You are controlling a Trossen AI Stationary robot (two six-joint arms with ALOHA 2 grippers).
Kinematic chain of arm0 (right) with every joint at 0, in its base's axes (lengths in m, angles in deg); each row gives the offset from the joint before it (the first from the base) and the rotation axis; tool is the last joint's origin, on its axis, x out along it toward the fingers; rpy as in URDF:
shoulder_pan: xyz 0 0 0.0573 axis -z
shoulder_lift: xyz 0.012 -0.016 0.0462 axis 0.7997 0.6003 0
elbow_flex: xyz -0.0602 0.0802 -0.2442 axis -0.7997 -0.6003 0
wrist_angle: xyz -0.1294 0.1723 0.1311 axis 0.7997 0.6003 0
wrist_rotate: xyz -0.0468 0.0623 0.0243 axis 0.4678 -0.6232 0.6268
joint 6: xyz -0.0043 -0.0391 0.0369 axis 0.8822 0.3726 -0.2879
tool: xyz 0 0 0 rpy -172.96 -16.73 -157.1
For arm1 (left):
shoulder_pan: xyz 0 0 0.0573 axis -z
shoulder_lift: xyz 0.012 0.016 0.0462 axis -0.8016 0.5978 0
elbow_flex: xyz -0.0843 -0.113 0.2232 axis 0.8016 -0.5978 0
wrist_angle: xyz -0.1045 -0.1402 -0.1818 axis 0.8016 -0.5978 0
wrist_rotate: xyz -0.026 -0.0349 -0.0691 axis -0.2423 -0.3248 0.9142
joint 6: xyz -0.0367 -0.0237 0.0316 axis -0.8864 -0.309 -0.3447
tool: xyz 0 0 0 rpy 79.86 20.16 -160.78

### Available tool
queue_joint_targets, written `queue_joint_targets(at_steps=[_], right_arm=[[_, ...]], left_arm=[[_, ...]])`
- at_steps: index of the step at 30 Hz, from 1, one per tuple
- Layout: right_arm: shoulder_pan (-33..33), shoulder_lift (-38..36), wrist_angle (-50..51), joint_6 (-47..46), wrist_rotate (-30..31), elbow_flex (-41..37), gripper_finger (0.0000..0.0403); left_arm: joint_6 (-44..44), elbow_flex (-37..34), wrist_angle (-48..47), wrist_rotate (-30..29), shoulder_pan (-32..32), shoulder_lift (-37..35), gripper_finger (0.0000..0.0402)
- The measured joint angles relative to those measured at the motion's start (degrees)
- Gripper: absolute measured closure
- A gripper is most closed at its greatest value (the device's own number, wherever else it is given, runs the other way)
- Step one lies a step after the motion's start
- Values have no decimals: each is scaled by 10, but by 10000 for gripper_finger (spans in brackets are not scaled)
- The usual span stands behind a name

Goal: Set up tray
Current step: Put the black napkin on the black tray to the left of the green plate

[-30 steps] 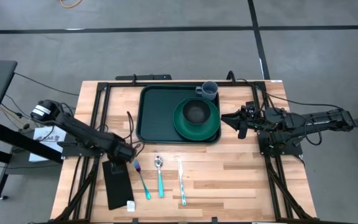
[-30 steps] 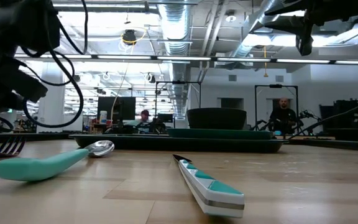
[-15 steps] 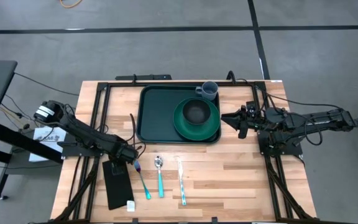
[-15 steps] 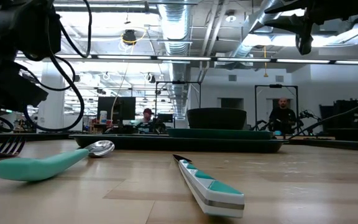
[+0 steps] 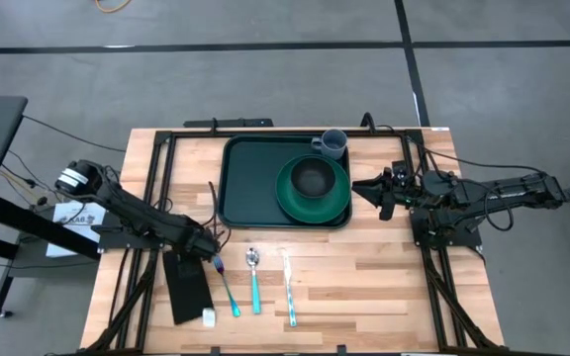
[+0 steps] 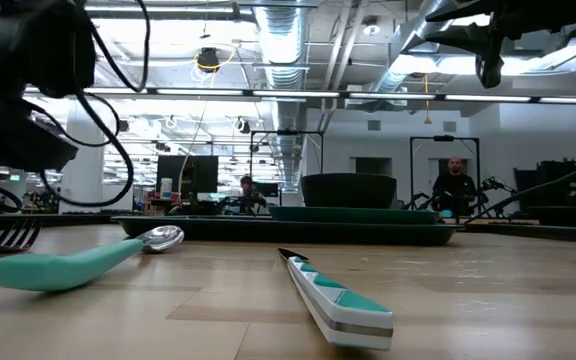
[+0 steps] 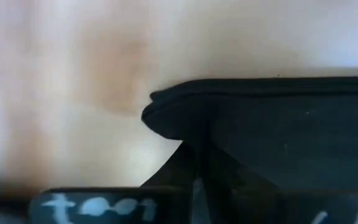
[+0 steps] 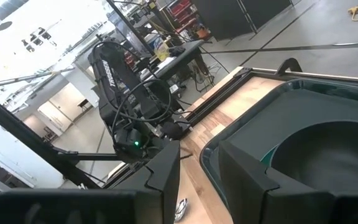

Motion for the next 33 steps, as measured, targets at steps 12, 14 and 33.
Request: queue_joint_targets(at_steps=[12, 14, 33], right_arm=[[0, 0, 2, 0, 0, 0, 301], [0, 0, 5, 0, 0, 0, 301], [0, 0, 5, 1, 0, 0, 301]], left_arm=[[21, 123, -157, -168, -22, 1, 401], [31, 142, -181, -192, -32, 1, 401], [265, 196, -42, -281, -207, 0, 401]])
